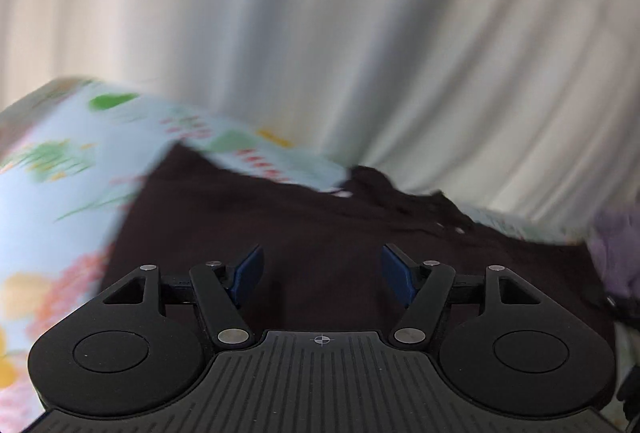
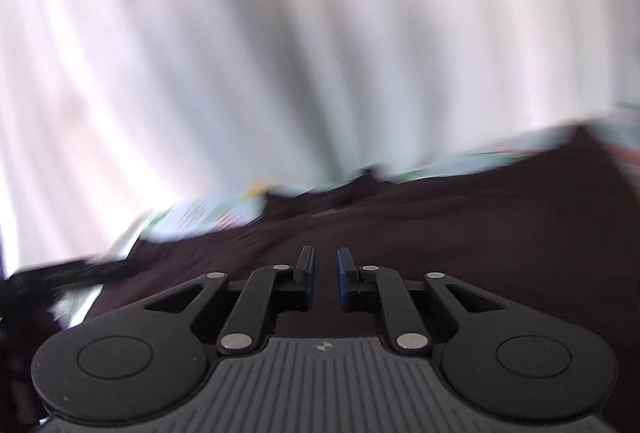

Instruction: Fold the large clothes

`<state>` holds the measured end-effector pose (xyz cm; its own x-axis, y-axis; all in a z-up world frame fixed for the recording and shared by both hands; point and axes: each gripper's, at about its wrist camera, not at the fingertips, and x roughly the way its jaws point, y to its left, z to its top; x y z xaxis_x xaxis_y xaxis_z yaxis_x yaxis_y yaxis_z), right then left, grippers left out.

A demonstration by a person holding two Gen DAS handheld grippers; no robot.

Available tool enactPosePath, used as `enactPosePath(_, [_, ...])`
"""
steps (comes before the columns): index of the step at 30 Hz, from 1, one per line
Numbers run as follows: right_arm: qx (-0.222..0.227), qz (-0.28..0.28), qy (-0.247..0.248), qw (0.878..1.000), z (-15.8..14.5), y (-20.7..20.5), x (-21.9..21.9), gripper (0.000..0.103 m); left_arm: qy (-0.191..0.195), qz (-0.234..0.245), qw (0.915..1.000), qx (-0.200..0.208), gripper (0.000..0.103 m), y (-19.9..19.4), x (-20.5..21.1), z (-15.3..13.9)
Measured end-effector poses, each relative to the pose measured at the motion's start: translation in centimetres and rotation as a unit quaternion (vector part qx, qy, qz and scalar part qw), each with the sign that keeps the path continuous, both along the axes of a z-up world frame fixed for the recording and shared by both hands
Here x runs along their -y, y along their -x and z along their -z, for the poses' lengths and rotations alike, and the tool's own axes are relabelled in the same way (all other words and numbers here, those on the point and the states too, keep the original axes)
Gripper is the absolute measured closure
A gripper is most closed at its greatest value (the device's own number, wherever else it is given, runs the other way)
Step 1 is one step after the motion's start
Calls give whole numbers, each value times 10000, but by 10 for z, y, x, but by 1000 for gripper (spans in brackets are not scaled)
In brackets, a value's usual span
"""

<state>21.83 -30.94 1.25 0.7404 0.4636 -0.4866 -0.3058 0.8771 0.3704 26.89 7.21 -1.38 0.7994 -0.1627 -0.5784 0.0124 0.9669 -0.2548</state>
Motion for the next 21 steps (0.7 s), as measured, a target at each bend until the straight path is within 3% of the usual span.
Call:
enactPosePath(4, [-71, -339, 696, 9970, 27, -55, -50, 95, -1157, 593, 9906, 422, 33, -47, 75, 28])
enactPosePath(5, [15, -326, 827, 9960, 33, -64, -54, 101, -1362, 670, 9872, 494, 33, -57, 87, 35])
enactPosePath(8, [-42, -218, 818, 9964, 55, -87, -45, 103, -1529, 758, 9842, 475, 31, -80, 106, 53])
enactPosePath(9, [-49, -190, 674, 9975, 61, -92, -39, 103, -1513, 694, 9853, 389, 26, -90, 106, 61])
enactPosePath(12, [67, -156, 334, 9993, 75, -96, -29, 103, -934, 469, 9943, 192, 19, -105, 89, 84])
enactPosePath(18, [-1, -214, 172, 9996, 71, -97, -25, 103, -493, 473, 9973, 265, 18, -106, 78, 97])
enactPosePath(21, [216, -19, 937, 9954, 57, -94, -5, 103, -500, 673, 9963, 191, 17, -105, 71, 88])
